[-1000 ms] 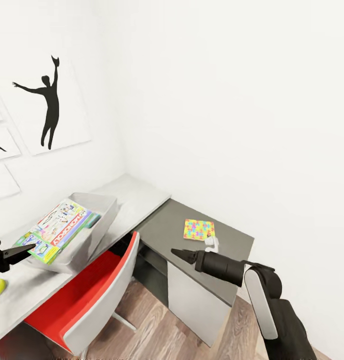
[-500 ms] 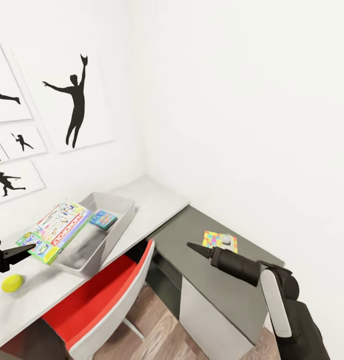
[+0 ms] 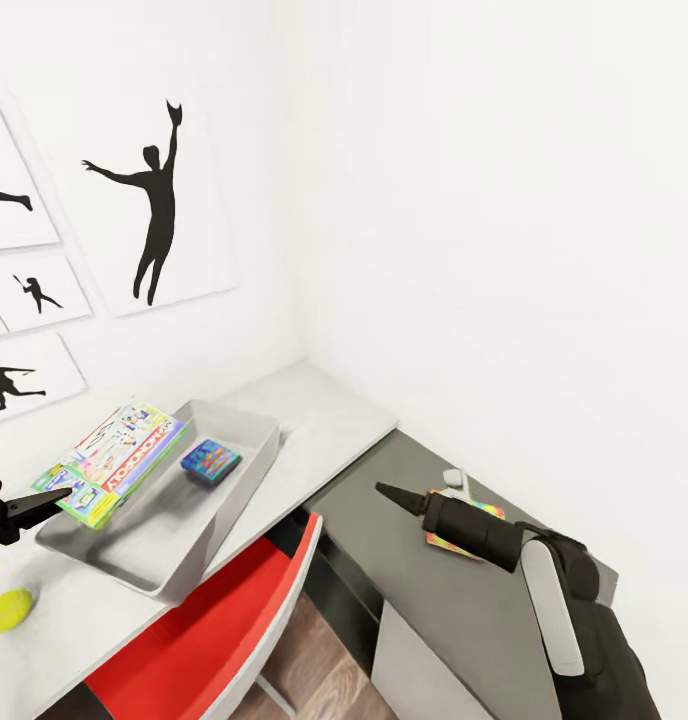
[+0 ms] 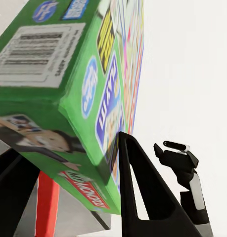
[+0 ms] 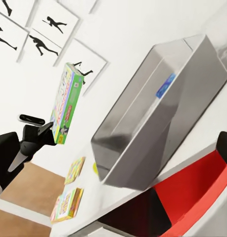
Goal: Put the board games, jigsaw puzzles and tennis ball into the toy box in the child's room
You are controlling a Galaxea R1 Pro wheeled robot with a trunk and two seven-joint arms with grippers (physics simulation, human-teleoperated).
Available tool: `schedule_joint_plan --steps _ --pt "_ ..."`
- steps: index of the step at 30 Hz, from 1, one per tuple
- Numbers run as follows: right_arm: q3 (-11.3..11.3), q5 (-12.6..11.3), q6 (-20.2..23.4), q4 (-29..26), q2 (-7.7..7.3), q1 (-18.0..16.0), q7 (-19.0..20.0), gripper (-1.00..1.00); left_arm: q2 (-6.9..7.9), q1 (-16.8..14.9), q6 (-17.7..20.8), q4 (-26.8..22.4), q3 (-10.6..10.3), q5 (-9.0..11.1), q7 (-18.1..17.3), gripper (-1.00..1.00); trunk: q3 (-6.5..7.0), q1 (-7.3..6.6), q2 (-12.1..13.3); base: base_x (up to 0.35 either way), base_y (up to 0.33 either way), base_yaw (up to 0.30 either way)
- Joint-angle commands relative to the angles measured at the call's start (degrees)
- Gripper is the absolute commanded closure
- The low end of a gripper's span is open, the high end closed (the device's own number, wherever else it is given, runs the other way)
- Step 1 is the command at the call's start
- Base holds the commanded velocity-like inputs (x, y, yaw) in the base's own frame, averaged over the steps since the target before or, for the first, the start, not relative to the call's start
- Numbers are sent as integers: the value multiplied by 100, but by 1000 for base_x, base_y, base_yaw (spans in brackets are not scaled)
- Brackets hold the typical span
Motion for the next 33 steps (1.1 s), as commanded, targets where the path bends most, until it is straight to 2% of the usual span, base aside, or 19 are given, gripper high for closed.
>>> schedule_joint_plan --steps 1,7,17,26,31,33 --pt "-16 21 23 -2 5 -5 35 -100 2 -5 58 0 -2 10 -22 100 -10 6 -10 282 56 1" --pt "-200 13 23 -2 9 -1 38 -100 2 -5 59 0 0 6 -22 100 -10 6 -10 226 23 0" --pt "-187 12 20 -2 12 -1 32 -100 2 -5 83 0 -7 -21 -22 100 -10 6 -10 66 0 0" --pt "-137 48 -21 4 25 -1 -20 -100 15 -5 127 0 -40 -138 -22 100 -10 6 -10 3 0 0" --pt "-121 83 -32 11 49 -1 -36 -100 45 -19 151 -8 8 -261 919 100 -10 6 -10 0 0 0" --pt "-117 89 -46 13 58 -1 -37 -100 47 -20 152 -14 12 -269 1080 100 -10 6 -10 0 0 0"
